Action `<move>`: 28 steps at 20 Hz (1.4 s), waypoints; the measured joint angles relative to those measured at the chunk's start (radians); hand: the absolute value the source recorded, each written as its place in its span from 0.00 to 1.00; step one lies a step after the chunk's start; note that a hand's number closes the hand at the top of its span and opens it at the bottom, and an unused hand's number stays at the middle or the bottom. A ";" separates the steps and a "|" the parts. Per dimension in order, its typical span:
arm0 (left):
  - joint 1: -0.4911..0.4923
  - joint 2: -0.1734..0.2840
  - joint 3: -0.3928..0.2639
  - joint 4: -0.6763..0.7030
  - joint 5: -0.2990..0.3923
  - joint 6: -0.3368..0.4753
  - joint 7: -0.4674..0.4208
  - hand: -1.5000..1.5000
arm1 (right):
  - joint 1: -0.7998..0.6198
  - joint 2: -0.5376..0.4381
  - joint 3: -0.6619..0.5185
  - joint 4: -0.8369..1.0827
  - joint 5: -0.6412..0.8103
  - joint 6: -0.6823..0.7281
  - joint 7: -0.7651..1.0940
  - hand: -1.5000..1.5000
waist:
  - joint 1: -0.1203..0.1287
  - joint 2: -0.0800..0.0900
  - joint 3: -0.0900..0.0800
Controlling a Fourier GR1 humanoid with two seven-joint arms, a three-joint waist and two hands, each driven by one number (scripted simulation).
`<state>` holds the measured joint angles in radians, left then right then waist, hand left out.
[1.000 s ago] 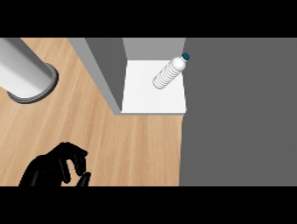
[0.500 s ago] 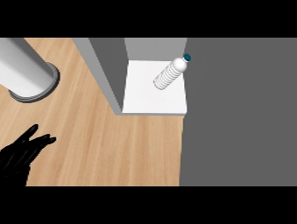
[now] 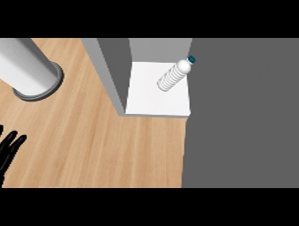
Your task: Pick up the bottled water, place it into the cabinet and close the cabinet
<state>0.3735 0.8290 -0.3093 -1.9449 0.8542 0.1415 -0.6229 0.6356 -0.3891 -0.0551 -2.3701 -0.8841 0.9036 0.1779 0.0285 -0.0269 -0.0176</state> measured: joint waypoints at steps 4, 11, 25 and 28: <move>0.036 0.023 0.033 -0.002 0.025 -0.028 -0.004 0.00 | -0.069 -0.019 0.051 0.003 0.006 -0.010 0.037 1.00 | 0.005 -0.006 -0.003; 0.097 0.066 0.093 -0.001 0.061 -0.079 -0.017 0.00 | -0.186 -0.022 0.152 0.011 0.018 -0.088 0.114 1.00 | 0.013 -0.012 -0.006; 0.181 0.128 0.188 0.017 0.110 -0.197 -0.044 0.00 | -0.511 0.073 0.391 0.035 0.050 -0.377 0.291 1.00 | 0.042 -0.009 -0.007; 0.200 0.140 0.212 0.019 0.120 -0.218 -0.051 0.00 | -0.594 0.118 0.435 0.047 0.067 -0.463 0.326 1.00 | 0.051 -0.010 -0.005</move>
<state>0.5736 0.9689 -0.0970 -1.9260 0.9742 -0.0765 -0.6741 0.0420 -0.2715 0.3802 -2.3227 -0.8173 0.4409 0.5036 0.0795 -0.0366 -0.0228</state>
